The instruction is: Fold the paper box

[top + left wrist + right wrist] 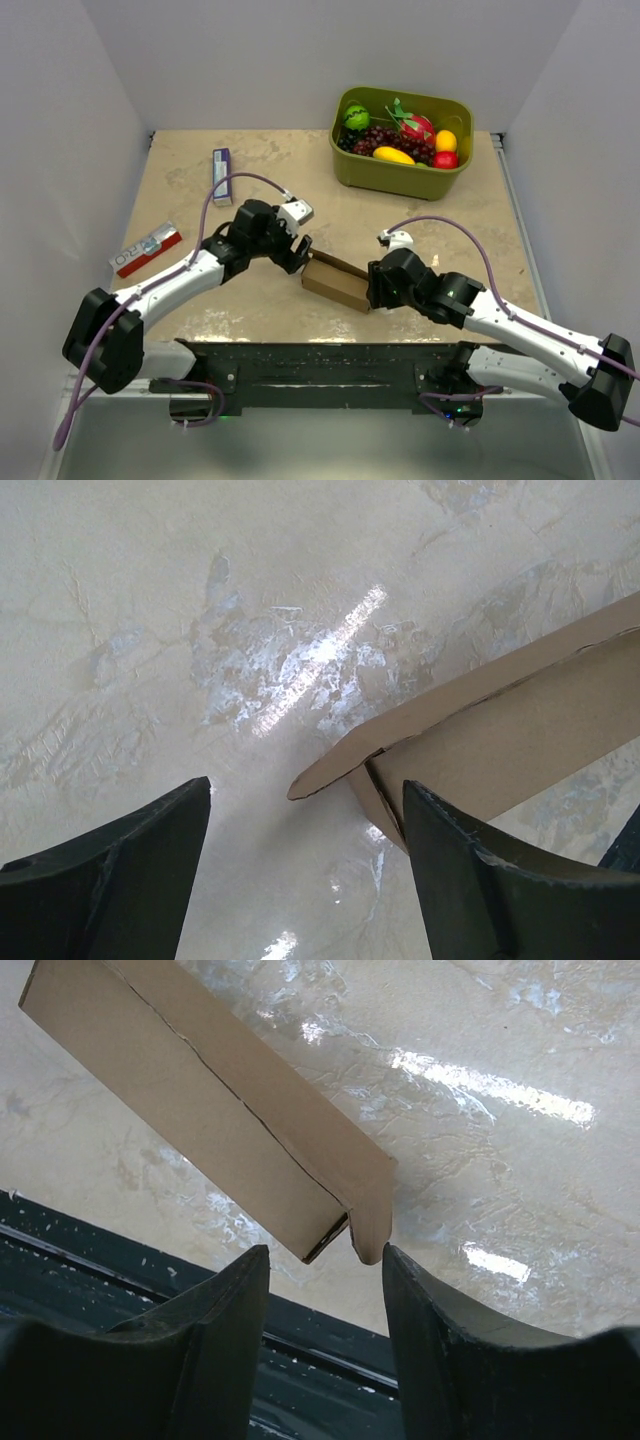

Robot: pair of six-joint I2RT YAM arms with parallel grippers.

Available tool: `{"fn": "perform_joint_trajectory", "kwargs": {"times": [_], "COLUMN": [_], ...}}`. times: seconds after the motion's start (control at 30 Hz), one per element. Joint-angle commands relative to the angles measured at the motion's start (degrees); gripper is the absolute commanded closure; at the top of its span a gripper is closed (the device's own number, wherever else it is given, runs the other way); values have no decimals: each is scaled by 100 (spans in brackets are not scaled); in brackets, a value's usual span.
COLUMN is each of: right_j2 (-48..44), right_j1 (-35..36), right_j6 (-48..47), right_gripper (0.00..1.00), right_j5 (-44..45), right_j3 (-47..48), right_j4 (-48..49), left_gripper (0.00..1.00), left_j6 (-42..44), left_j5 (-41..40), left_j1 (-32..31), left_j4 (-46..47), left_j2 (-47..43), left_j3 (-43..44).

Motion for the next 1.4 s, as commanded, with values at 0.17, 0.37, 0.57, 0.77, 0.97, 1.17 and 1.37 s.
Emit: {"fn": "perform_joint_trajectory", "kwargs": {"times": [0.17,0.37,0.57,0.77,0.97,1.17,1.37], "right_j2": [-97,-159,-150,-159,-98,60,219], "right_j1": [25,25,25,25,16,25,25], "right_j6": [139,130,130,139,121,95,148], "right_gripper": [63,73,80,87,95,99,100], "right_j5": [295,357,436,524,541,647,647], "right_j3": [55,81,72,81,133,300,467], "right_j4": [-60,-139,-174,-165,-78,-51,-8], "left_gripper": [23,33,55,73,85,97,100], "left_j6": [126,153,144,109,39,-172,-348], "left_j5": [68,226,375,323,367,323,235], "left_j1": [-8,-8,-8,-43,-122,-210,-236], "left_j4": [287,278,322,313,331,340,357], "left_j2": [118,285,285,276,293,311,337], "left_j3": [320,408,382,364,346,346,329]}}
